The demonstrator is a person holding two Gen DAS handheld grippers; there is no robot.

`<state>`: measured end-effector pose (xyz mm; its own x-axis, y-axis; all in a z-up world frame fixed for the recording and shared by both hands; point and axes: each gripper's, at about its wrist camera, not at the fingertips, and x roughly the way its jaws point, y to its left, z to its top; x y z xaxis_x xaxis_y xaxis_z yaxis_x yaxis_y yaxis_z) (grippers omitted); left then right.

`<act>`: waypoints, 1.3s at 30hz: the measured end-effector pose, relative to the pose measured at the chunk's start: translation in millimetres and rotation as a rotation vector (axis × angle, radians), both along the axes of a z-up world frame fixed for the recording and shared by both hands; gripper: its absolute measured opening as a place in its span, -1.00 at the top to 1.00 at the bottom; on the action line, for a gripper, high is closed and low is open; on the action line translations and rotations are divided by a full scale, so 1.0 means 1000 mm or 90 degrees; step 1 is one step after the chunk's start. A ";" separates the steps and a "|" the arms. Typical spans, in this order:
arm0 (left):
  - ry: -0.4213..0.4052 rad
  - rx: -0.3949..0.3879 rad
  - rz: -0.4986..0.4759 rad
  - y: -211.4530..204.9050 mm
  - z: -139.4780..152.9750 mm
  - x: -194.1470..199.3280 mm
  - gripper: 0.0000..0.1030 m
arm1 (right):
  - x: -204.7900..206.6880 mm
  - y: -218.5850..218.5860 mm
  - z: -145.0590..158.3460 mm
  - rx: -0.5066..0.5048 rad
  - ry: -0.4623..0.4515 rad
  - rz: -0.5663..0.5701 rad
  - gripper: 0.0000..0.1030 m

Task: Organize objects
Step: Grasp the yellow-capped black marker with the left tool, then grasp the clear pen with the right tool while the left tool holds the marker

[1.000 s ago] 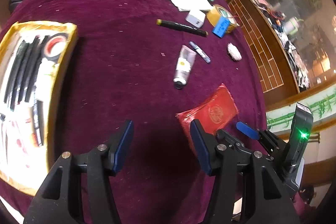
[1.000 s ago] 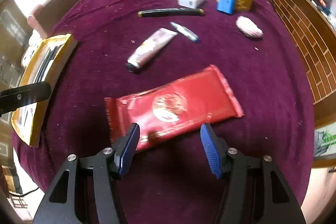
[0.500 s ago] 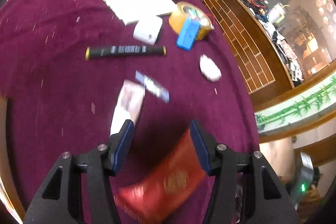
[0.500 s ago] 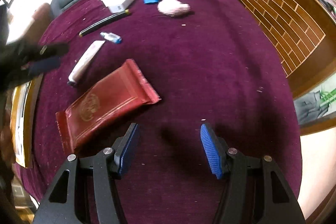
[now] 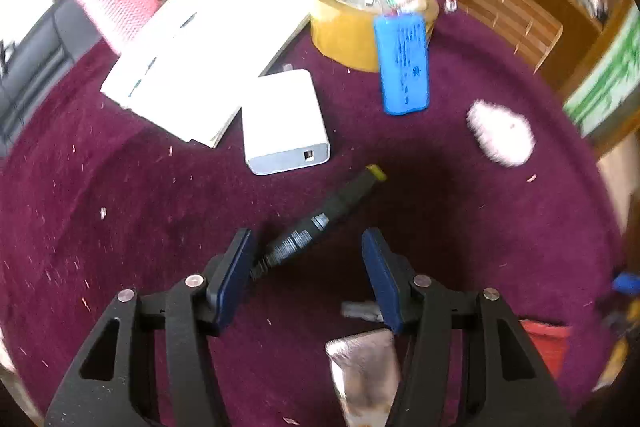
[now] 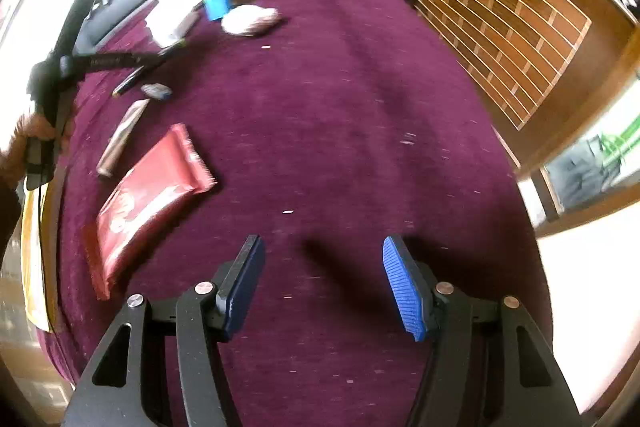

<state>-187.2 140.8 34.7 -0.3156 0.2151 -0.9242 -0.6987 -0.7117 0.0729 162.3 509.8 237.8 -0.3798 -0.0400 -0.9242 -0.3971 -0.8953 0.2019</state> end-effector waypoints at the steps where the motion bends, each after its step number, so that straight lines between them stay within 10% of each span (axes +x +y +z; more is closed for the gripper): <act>1: 0.006 -0.016 -0.012 0.003 -0.005 0.003 -0.07 | 0.001 0.006 -0.001 -0.004 -0.001 -0.012 -0.10; 4: 0.001 -0.022 0.001 0.005 -0.008 0.005 -0.05 | 0.001 0.016 -0.002 -0.013 -0.001 -0.032 -0.10; 9: -0.033 0.002 -0.001 0.002 -0.009 0.022 0.73 | -0.012 0.014 0.002 -0.016 0.009 -0.022 -0.10; 28: -0.048 0.264 0.122 -0.117 0.071 0.106 0.75 | -0.104 -0.044 0.018 -0.048 0.057 0.143 -0.09; 39: -0.069 0.332 0.246 -0.200 0.077 0.172 0.75 | -0.202 -0.129 0.000 0.121 0.051 0.381 -0.09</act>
